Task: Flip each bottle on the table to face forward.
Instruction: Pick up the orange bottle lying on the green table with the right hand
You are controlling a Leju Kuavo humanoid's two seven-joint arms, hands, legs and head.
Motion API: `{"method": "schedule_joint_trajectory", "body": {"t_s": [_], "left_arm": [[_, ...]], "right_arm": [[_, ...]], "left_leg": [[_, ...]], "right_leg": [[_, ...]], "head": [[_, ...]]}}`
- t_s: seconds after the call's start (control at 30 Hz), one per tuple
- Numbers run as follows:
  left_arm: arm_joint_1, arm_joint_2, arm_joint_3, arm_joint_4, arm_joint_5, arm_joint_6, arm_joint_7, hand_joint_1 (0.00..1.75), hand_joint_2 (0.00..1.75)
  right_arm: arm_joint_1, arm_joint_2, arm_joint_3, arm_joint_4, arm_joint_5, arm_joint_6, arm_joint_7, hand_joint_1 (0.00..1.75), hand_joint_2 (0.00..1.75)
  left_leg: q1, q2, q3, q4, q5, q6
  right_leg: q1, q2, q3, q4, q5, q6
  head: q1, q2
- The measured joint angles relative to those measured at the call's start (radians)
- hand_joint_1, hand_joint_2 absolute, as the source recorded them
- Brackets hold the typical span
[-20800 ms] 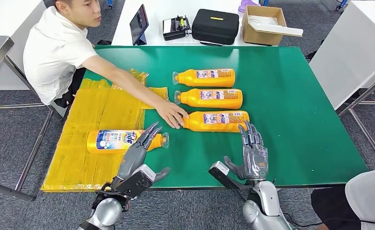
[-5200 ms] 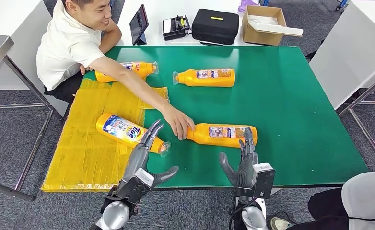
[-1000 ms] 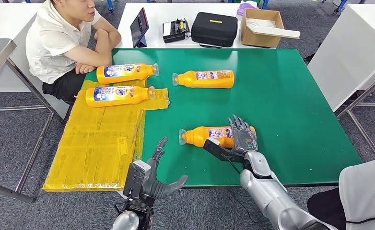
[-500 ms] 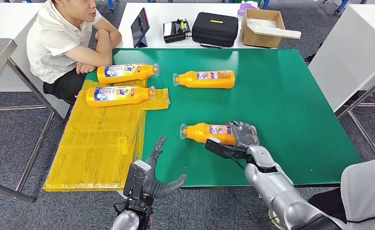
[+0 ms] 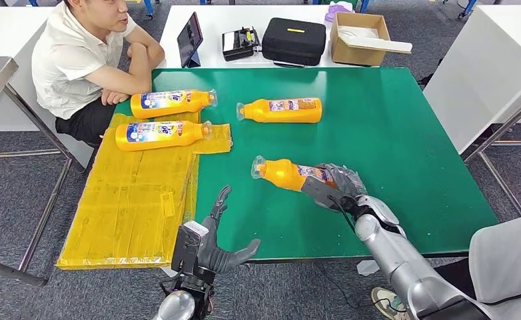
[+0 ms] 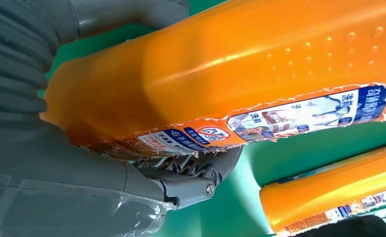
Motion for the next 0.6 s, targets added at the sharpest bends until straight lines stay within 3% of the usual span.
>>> {"method": "schedule_joint_trajectory", "body": {"t_s": [0.2, 0.6], "left_arm": [[-0.003, -0.002, 0.000, 0.002, 0.019, -0.001, -0.004, 0.00, 1.75], [0.003, -0.004, 0.023, 0.010, 0.210, -0.008, -0.007, 0.00, 1.75]], "right_arm": [[0.007, -0.005, -0.011, -0.015, -0.041, 0.013, -0.008, 1.75, 1.75], [0.097, -0.037, -0.086, -0.156, -0.292, 0.045, -0.075, 1.75, 1.75]], "left_leg": [[0.000, 0.001, 0.001, 0.000, 0.000, 0.000], [0.000, 0.000, -0.003, 0.000, 0.000, 0.000]], "right_leg": [[0.000, 0.001, 0.001, 0.000, -0.001, 0.000], [0.000, 0.001, 0.000, 0.000, -0.001, 0.000]], "head": [[0.000, 0.000], [0.000, 0.000]]}}
